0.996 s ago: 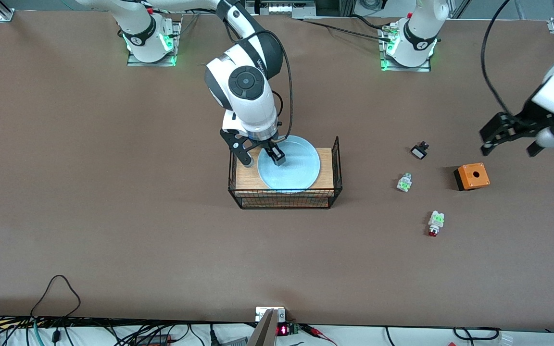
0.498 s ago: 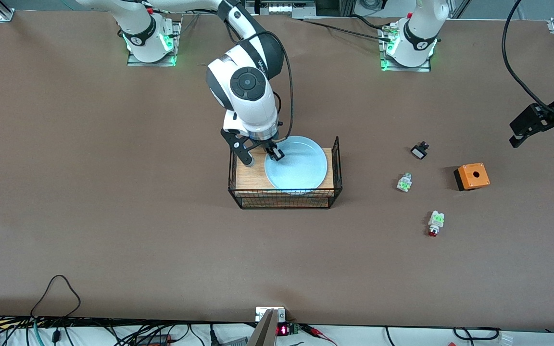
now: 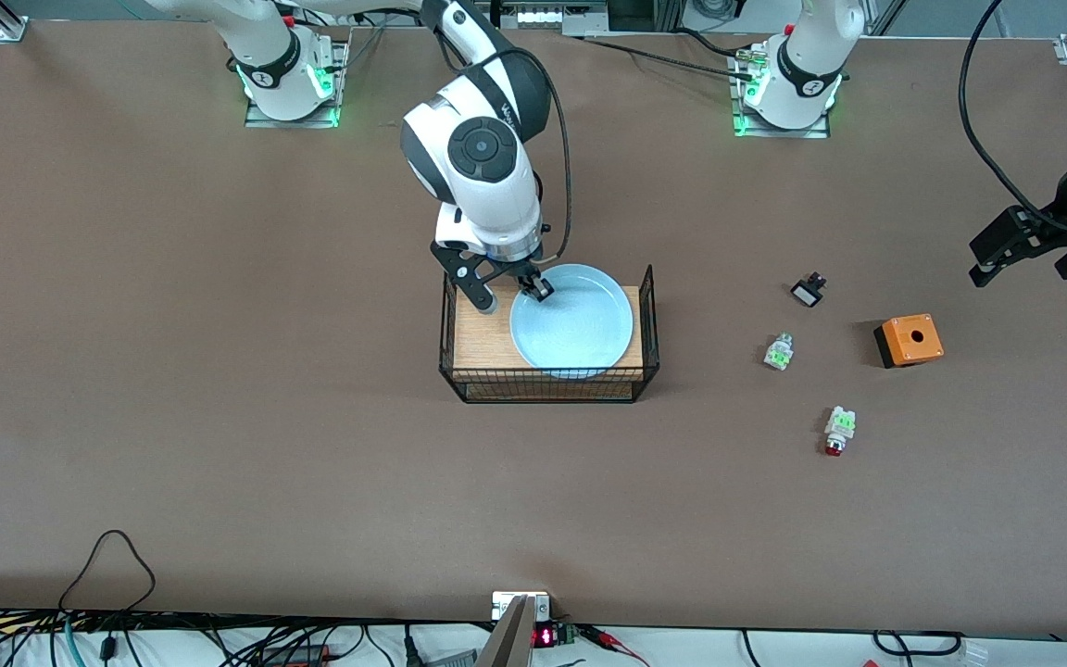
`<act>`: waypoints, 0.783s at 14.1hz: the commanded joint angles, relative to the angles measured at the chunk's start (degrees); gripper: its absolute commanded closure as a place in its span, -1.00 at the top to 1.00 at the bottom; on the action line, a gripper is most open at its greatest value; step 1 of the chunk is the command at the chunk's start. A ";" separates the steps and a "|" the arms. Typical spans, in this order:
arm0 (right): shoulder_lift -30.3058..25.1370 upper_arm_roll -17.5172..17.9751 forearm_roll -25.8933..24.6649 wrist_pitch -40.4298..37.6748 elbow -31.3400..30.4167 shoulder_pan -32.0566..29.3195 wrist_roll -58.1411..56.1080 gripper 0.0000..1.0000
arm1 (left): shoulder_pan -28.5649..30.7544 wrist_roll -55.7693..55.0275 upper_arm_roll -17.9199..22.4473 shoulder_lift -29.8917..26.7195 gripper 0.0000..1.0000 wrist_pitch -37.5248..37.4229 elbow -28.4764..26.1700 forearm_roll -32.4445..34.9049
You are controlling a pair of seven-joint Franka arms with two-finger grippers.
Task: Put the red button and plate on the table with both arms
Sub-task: 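Lower the right gripper to the plate rim while the left gripper withdraws, then grip the plate rim and lift it out of the basket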
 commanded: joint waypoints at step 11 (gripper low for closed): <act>-15.85 -1.24 -0.12 -11.06 -0.04 -5.29 -10.76 -1.00 | 2.98 1.68 0.32 8.01 1.00 -9.11 12.79 -5.81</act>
